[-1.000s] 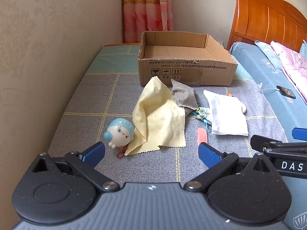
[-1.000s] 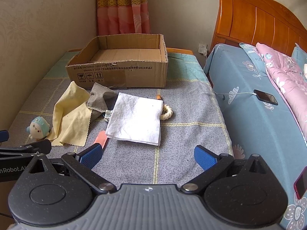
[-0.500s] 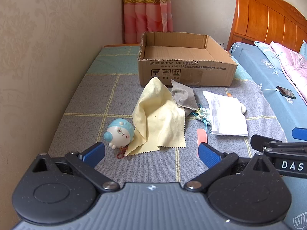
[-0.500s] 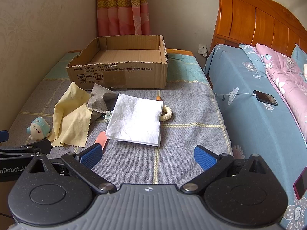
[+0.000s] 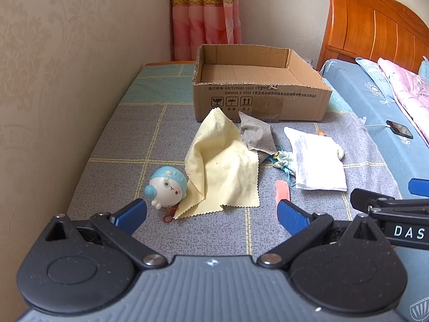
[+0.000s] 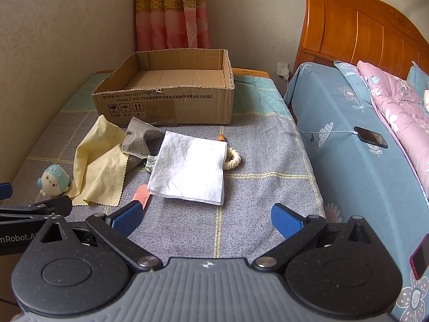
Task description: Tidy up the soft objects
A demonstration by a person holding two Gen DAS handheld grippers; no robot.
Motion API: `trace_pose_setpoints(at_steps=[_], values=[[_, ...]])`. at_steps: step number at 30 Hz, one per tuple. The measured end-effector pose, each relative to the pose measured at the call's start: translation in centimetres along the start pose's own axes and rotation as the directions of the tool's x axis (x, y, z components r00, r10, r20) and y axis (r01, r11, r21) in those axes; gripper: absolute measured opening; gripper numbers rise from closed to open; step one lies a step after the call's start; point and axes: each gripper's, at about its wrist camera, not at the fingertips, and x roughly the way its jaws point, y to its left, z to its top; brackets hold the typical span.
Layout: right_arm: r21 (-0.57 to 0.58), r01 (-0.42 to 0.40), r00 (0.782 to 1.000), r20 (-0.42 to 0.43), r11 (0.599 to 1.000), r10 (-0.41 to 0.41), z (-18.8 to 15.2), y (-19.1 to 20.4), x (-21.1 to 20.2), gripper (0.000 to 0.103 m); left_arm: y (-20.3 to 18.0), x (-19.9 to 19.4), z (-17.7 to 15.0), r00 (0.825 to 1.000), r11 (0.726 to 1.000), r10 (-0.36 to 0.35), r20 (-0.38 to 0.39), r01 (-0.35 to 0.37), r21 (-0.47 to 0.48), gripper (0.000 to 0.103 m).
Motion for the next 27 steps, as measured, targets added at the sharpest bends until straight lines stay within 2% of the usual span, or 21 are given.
trace_pose_setpoints(at_steps=[12, 20, 27], values=[[-0.004, -0.001, 1.0, 0.002, 1.0, 0.001, 0.34, 0.06, 0.04, 0.103, 0.14, 0.53, 0.01, 1.0, 1.0, -0.006, 0.006, 0.006, 0.011, 0.103], [-0.016, -0.005, 1.0, 0.005, 1.0, 0.005, 0.46, 0.36, 0.34, 0.103, 0.22, 0.78, 0.33, 0.999, 0.999, -0.019, 0.037, 0.017, 0.046, 0.103], [-0.031, -0.003, 1.0, 0.01, 1.0, 0.003, 0.87, 0.49, 0.68, 0.103, 0.77, 0.95, 0.44, 0.995, 0.995, -0.063, 0.077, 0.057, 0.078, 0.102]])
